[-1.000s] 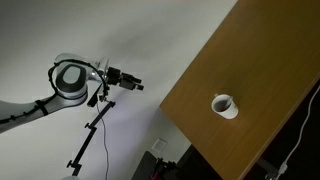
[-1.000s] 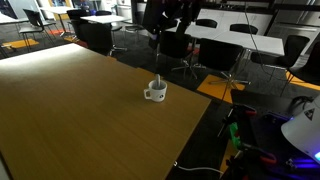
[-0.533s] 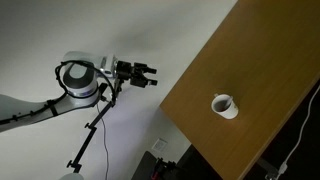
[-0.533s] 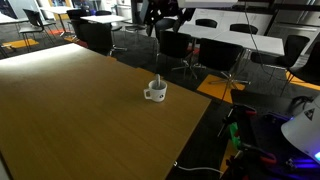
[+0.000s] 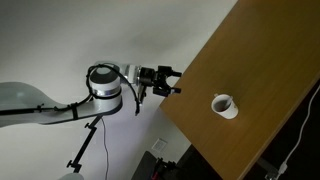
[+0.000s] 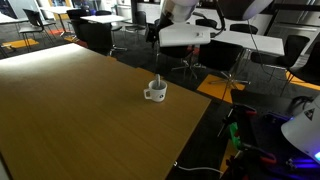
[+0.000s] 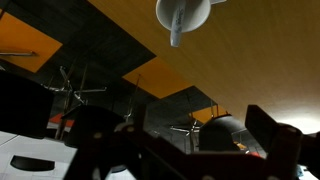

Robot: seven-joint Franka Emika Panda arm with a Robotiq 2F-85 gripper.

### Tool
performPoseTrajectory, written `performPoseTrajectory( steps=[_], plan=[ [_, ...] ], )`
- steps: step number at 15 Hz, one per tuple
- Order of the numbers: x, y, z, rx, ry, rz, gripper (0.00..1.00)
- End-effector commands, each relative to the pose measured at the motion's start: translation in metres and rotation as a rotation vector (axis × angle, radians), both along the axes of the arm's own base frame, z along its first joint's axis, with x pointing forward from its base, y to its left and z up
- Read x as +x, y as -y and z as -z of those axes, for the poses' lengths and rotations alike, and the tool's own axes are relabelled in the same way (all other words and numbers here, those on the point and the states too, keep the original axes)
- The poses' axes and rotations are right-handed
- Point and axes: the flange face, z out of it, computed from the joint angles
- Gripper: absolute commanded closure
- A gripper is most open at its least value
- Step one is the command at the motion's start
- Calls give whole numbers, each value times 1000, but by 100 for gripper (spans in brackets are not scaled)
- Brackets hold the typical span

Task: Remove the orange marker from the cup and put it on the table

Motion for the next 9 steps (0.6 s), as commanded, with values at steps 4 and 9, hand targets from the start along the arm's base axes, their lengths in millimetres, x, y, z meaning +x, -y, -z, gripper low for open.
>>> performPoseTrajectory(
  steps=[4, 9],
  plan=[
    [6, 9, 31, 3, -30, 34, 0],
    [6, 7, 27, 2, -22, 30, 0]
  ],
)
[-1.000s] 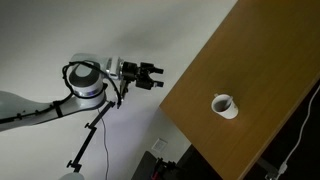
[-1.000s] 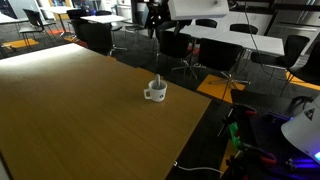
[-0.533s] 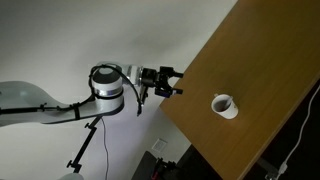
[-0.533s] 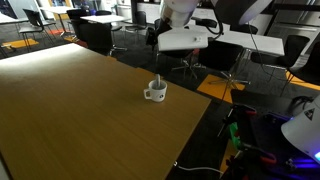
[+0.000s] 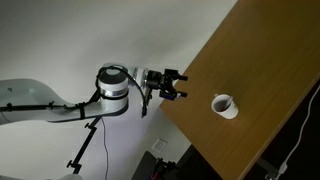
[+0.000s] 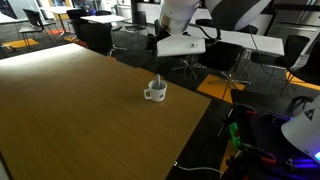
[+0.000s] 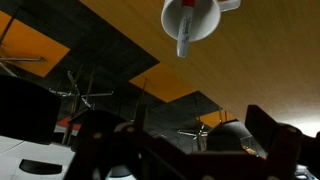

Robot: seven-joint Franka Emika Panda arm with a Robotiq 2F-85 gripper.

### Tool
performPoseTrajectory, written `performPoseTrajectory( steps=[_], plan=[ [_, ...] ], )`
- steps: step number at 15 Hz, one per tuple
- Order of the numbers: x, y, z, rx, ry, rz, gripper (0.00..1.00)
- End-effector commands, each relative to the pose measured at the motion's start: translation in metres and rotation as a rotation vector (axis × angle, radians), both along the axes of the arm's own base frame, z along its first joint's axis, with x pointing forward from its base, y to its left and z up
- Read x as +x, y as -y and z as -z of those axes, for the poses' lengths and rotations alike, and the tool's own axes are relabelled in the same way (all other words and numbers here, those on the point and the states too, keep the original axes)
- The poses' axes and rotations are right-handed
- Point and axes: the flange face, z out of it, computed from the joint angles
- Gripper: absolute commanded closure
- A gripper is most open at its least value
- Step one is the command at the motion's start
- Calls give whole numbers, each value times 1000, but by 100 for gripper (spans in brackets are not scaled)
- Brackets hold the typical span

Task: Remove the orange marker from the cup and put it on the table

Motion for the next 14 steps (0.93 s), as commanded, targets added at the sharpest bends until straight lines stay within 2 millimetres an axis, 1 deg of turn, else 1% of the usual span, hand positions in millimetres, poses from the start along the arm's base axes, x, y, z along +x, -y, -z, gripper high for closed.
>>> performPoseTrajectory(
  steps=[1, 4, 9, 11, 14],
  plan=[
    [1, 2, 2, 4, -1, 11, 0],
    [9, 1, 17, -14, 5, 59, 0],
    [20, -4, 52, 19, 37, 198, 0],
    [25, -2, 65, 24, 54, 273, 0],
    [31, 9, 79, 10, 77, 369, 0]
  ],
)
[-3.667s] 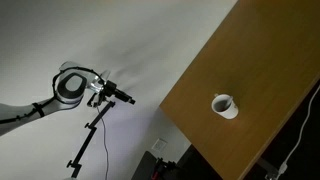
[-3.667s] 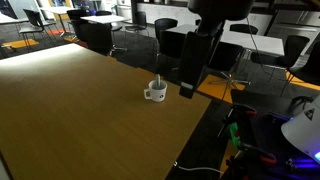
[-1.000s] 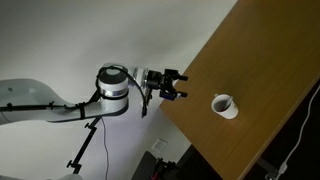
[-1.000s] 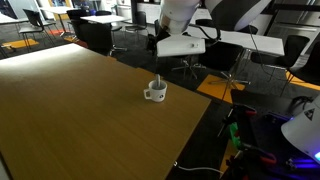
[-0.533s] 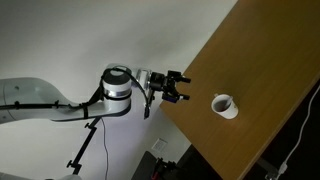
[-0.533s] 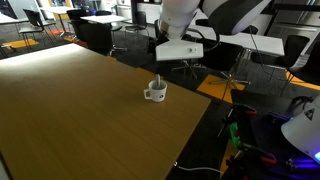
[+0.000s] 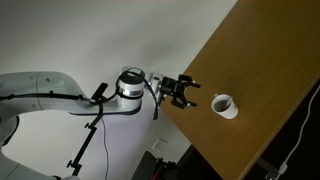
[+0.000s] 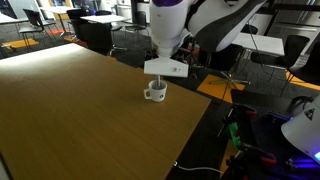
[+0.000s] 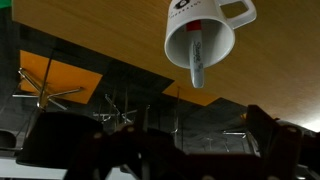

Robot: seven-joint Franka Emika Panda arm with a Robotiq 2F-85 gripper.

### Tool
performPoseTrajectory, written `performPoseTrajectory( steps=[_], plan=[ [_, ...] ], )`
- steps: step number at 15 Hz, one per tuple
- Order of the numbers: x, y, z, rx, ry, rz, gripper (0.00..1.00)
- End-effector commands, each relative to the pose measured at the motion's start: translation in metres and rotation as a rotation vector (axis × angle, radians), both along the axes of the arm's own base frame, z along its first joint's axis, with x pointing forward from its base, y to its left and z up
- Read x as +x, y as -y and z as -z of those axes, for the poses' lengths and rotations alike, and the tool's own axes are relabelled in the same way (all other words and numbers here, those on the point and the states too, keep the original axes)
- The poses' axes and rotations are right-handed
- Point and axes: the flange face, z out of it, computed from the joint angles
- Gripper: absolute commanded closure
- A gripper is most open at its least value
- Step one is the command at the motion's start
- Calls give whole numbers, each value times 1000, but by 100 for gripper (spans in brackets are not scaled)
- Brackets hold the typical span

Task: Remove the orange marker from the cup and put it on the table

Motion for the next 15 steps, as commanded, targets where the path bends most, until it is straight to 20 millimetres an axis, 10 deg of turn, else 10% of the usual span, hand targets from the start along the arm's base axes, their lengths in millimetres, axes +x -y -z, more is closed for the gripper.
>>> performPoseTrajectory(
  steps=[1, 12, 15],
  plan=[
    [13, 11, 13, -32, 30, 118, 0],
    [30, 42, 57, -62, -80, 81, 0],
    [33, 47, 61, -73, -111, 42, 17]
  ],
)
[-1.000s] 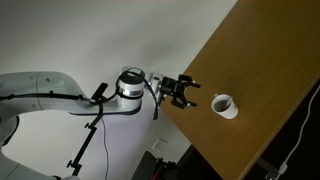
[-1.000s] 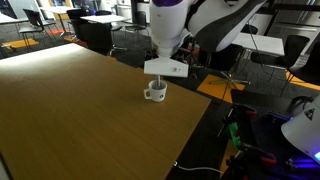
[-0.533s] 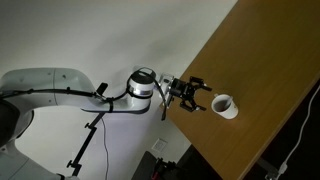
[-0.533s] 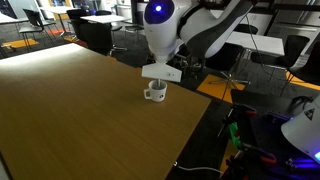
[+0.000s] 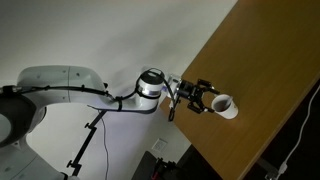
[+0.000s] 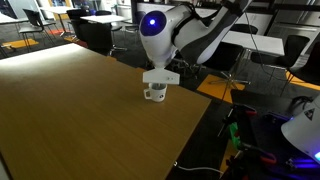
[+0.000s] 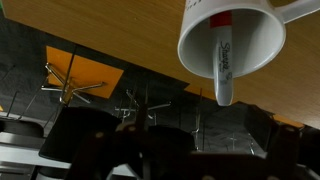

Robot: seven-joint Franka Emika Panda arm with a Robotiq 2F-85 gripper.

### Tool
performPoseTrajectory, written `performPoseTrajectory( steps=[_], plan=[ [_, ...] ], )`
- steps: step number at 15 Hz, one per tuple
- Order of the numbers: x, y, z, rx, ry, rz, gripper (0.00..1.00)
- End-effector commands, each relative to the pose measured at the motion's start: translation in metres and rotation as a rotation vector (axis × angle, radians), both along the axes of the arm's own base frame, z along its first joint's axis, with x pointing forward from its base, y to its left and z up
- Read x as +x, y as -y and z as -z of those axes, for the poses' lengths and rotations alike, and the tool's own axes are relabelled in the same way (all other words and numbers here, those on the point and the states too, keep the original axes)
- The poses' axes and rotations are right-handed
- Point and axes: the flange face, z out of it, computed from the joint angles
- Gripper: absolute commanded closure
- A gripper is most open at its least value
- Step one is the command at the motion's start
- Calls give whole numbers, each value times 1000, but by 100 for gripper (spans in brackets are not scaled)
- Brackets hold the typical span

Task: Remove the orange marker from the cup and put it on the table

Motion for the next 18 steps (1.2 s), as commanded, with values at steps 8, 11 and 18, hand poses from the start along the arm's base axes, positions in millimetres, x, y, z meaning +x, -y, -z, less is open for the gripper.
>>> performPoseTrajectory(
  steps=[8, 11, 18],
  plan=[
    [17, 2, 7, -36, -112, -197, 23],
    [20, 0, 12, -31, -136, -228, 22],
    [20, -11, 30, -37, -156, -245, 28]
  ],
)
